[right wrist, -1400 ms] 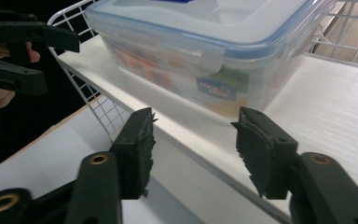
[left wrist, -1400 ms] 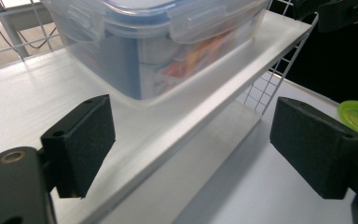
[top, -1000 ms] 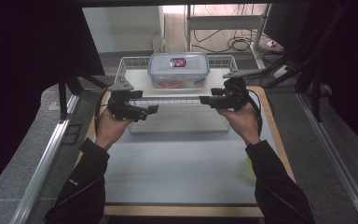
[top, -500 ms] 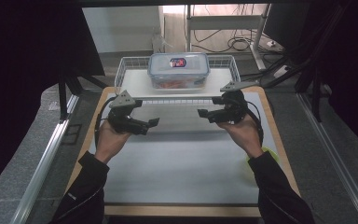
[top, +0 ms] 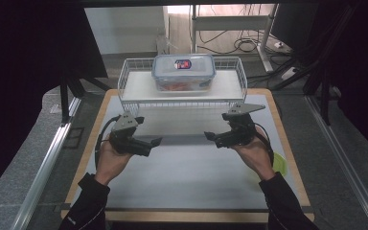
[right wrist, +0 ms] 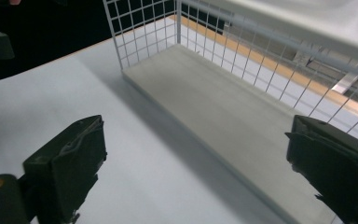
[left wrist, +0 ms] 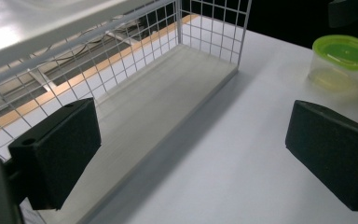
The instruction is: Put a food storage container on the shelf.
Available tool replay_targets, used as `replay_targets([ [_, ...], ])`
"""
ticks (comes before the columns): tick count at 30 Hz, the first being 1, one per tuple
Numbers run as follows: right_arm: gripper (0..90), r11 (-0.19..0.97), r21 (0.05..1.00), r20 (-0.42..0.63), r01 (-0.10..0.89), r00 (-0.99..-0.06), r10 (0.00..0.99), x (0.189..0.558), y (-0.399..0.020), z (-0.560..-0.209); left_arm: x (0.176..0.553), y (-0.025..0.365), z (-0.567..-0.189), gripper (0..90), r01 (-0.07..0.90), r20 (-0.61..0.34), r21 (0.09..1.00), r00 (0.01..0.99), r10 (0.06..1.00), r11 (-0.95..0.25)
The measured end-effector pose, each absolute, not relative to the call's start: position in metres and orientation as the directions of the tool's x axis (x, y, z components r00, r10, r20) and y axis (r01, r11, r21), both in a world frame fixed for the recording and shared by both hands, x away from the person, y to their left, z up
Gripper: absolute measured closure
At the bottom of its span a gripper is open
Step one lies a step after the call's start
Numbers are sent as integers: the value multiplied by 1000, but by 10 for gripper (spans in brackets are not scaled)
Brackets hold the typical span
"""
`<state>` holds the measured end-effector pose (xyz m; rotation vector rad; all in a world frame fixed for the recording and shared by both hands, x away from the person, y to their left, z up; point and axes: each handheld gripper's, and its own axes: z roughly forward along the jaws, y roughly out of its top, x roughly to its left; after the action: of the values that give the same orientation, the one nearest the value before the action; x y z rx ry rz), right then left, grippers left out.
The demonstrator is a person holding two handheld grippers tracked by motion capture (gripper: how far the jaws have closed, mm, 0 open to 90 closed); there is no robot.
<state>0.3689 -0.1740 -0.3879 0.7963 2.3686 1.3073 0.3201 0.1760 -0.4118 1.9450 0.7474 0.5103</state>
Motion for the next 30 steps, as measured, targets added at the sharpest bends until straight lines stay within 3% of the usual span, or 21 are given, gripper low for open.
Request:
replay_targets([
  [21, 17, 395, 839, 38, 374, -764, 644, 328, -208, -439, 283, 191, -470, 21, 336, 18, 876, 694, 720, -346],
  [30, 25, 427, 828, -12, 363, -750, 662, 306, -217, -456, 260, 197, -496, 21, 374, 49, 840, 668, 742, -392],
])
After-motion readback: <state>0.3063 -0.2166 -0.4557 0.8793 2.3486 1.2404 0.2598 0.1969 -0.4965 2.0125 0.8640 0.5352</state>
